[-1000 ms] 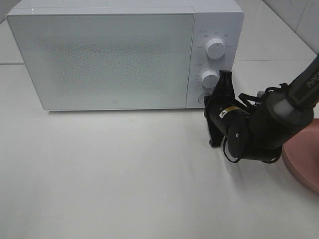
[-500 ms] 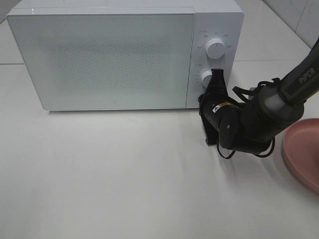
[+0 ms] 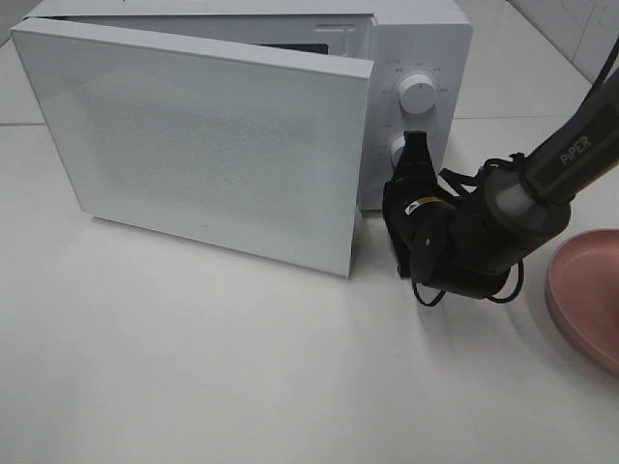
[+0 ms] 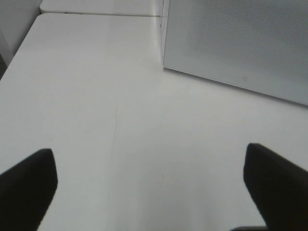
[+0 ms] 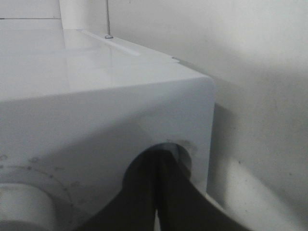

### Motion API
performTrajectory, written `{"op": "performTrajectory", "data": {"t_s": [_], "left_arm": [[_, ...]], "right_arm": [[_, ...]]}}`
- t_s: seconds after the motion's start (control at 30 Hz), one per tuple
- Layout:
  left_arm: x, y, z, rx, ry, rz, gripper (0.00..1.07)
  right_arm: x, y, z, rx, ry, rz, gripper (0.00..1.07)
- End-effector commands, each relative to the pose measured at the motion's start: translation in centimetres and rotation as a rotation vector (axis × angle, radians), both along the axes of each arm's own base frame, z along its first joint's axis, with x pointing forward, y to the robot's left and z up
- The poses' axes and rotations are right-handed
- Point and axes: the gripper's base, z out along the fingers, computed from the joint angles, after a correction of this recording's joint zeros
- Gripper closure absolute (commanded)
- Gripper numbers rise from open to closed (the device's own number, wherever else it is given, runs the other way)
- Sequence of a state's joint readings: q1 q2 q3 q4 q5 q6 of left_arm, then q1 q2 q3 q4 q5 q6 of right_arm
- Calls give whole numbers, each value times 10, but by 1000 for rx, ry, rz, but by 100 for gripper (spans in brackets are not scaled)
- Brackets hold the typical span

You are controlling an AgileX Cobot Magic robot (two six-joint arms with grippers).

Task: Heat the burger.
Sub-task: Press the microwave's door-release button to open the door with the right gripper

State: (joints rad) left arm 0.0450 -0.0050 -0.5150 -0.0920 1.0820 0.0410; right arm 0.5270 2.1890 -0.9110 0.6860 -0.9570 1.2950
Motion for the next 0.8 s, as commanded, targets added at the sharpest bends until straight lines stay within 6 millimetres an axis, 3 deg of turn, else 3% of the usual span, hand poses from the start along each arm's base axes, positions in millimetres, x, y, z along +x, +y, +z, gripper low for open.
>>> {"op": "performTrajectory", "data": {"t_s": [0.03, 0.8], "left_arm": [[-2, 0, 1, -5, -31, -2, 9], [-2, 0, 1, -5, -31, -2, 9]], "right_arm": [[28, -4, 35, -3, -303, -44, 107], [21, -4, 44, -4, -287, -7, 107]]}}
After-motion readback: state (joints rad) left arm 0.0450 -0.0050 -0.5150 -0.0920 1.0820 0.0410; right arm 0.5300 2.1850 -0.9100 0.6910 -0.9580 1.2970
